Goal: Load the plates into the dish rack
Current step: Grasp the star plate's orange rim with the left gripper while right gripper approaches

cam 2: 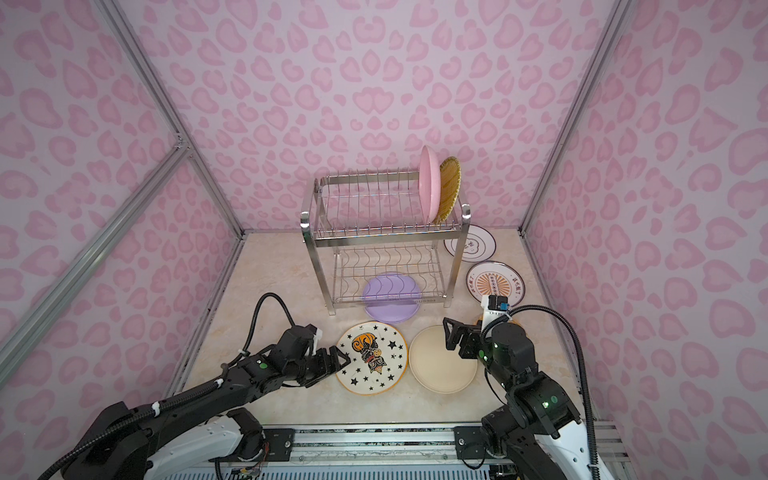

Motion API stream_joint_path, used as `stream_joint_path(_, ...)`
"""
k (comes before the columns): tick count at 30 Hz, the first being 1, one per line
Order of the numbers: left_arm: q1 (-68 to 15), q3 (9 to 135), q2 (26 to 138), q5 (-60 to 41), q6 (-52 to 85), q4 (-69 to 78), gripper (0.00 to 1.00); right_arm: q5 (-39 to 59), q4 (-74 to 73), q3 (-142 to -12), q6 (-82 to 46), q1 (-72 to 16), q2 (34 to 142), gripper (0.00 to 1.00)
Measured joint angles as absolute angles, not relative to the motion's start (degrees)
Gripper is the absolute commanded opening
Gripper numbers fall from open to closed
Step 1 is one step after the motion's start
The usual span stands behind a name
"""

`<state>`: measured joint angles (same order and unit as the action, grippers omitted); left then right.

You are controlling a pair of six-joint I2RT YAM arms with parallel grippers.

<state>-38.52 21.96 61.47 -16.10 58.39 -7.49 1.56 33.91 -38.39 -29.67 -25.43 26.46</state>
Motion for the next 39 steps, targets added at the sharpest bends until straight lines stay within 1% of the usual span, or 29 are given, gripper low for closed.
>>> stream_joint_path(1,-38.5,21.6,62.2,-16.3,58.9,-6.3,0.77,1.8,33.7,-38.3,-29.7,-25.4,26.5,0.99)
stream_joint_path(4,-38.5,20.2,63.7,-16.7,60.5,-3.2,0.75,2.2,33.7,-38.2,-30.0,-25.4,26.3,0.99)
stream_joint_path(11,-38.3,15.8,64.7,-18.1,64.8,7.6,0.74,2.7,33.6,-37.2,-30.5,-25.4,24.6,0.99)
stream_joint_path(13,-38.3,14.9,65.1,-18.2,65.6,10.3,0.71,3.1,33.7,-36.8,-30.5,-25.4,24.3,0.99)
stream_joint_path(17,-38.3,12.8,67.0,-18.3,67.7,16.1,0.61,3.5,33.7,-36.8,-30.9,-25.4,23.9,0.99)
stream_joint_path(24,-38.2,9.5,70.9,-18.3,71.1,25.4,0.3,4.1,33.7,-36.7,-31.4,-25.4,23.3,0.99)
stream_joint_path(25,-38.2,9.3,71.1,-18.2,71.6,25.8,0.28,4.2,33.6,-36.6,-31.4,-25.4,23.3,0.99)
stream_joint_path(30,-38.3,9.2,70.5,-17.6,72.0,25.3,0.28,5.3,32.9,-35.6,-32.0,-25.4,23.6,0.99)
stream_joint_path(31,-38.3,9.1,69.8,-17.5,72.2,24.7,0.11,5.8,32.5,-35.4,-32.2,-25.4,23.6,0.99)
stream_joint_path(33,-38.3,8.8,67.9,-16.6,71.8,22.6,0.06,6.3,31.9,-35.0,-32.5,-25.4,23.9,0.99)
stream_joint_path(34,-38.3,8.7,66.6,-17.5,71.6,23.1,0.03,6.6,31.7,-34.9,-32.6,-25.4,24.1,0.99)
stream_joint_path(35,-38.3,8.7,65.1,-17.3,71.9,24.1,0.03,6.8,31.4,-34.8,-32.7,-25.4,24.2,0.99)
stream_joint_path(39,-38.3,8.2,59.0,-15.8,71.3,19.1,0.03,7.5,30.8,-34.2,-33.5,-25.4,24.4,0.99)
